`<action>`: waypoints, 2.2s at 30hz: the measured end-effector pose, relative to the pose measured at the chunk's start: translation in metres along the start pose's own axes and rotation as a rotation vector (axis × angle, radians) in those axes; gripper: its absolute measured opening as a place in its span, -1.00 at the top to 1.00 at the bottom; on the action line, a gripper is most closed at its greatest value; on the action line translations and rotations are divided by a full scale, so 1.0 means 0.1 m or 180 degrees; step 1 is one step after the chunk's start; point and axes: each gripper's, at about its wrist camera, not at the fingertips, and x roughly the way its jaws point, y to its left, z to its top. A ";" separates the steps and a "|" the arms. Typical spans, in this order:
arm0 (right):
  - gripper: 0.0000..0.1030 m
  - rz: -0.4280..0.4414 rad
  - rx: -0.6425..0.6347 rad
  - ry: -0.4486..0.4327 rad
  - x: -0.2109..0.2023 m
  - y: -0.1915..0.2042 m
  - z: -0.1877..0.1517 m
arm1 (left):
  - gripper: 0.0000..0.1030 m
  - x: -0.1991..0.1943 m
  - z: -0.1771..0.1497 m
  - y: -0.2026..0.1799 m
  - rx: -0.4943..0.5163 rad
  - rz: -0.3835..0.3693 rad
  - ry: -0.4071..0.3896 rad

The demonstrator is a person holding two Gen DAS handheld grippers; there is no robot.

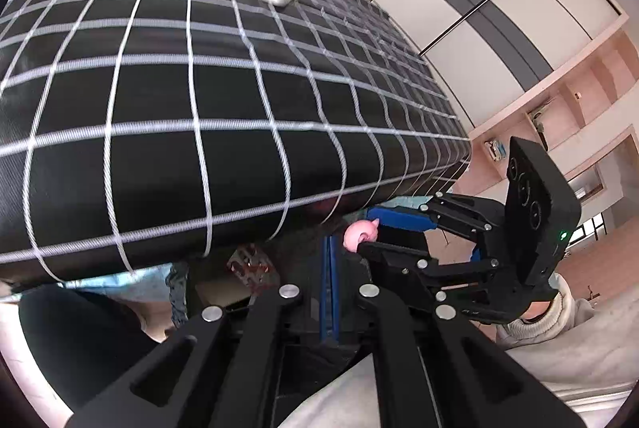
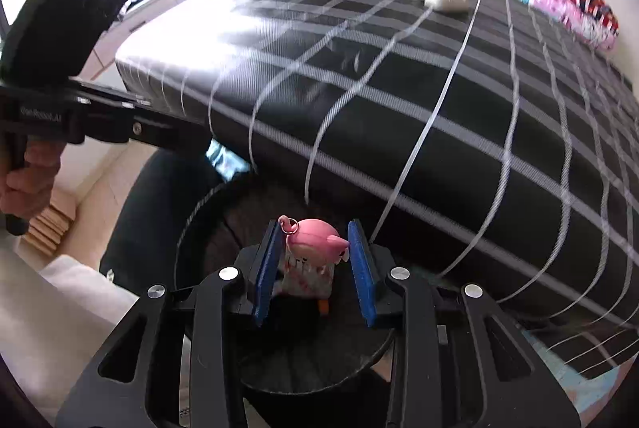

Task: Collect trash
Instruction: 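Carry the blister pack and pink pig in both tools over the trash bin, then open both tools to drop the blister pack and pig into the bin, then move both open tools back over the last items on the bed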

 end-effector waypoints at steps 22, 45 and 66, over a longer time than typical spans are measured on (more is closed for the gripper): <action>-0.01 -0.0030 0.0108 -0.0085 -0.06 -0.10 0.03 | -0.15 0.12 -0.14 -0.23 0.0367 0.0237 0.0184; -0.01 -0.0224 -0.0020 -0.0599 -0.57 -0.29 0.54 | -0.15 -0.30 0.37 -0.37 0.0652 0.0499 -0.0243; -0.10 -0.0288 -0.0143 -0.0842 -0.52 -0.50 1.24 | -0.15 -0.39 1.23 -0.10 0.0800 0.0883 -0.0492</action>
